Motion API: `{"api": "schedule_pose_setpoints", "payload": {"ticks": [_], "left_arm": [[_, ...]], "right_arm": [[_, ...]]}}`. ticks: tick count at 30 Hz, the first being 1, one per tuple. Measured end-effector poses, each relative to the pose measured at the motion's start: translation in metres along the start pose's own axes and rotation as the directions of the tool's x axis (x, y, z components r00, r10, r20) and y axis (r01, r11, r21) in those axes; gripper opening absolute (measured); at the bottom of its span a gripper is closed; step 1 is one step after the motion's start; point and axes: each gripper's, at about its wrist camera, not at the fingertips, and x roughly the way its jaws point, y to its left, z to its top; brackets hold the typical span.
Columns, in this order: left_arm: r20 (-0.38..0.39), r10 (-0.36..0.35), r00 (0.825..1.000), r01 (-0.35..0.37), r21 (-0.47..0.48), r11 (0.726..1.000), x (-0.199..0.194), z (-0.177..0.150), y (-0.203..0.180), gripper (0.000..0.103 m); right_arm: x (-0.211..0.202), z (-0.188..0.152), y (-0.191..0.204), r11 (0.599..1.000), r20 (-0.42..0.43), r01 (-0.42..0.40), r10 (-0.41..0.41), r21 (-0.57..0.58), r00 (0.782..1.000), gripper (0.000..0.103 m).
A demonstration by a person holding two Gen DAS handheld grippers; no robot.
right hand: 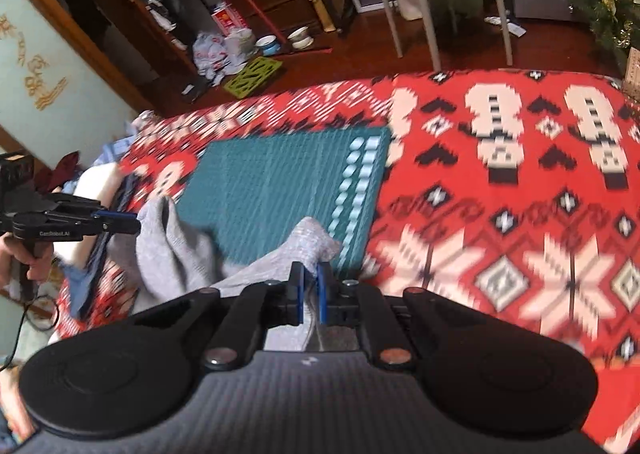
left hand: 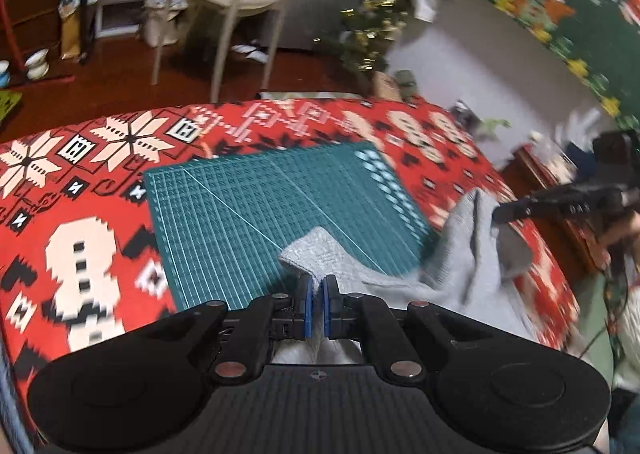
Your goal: Fold clothes
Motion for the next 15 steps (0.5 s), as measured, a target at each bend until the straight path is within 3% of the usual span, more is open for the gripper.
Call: {"api": "schedule_pose_setpoints", "payload": {"ticks": [9,15], "left_arm": [[0.036,0.123,0.992,-0.121,-0.052,0.991,0.049,0.055,0.042,0.005],[0.085,0.148,0.985,-0.146,-0.025,0.989,0.064,0.074,0.055,0.005]], "right_arm": [[0.071,0.062,-0.042,0.995,0.039,0.088,-0.09,0.047,0.995,0.007],[0.1,0.093,-0.062,0.991,0.074,0.125,-0.128,0.038,0.989,0.007]]}}
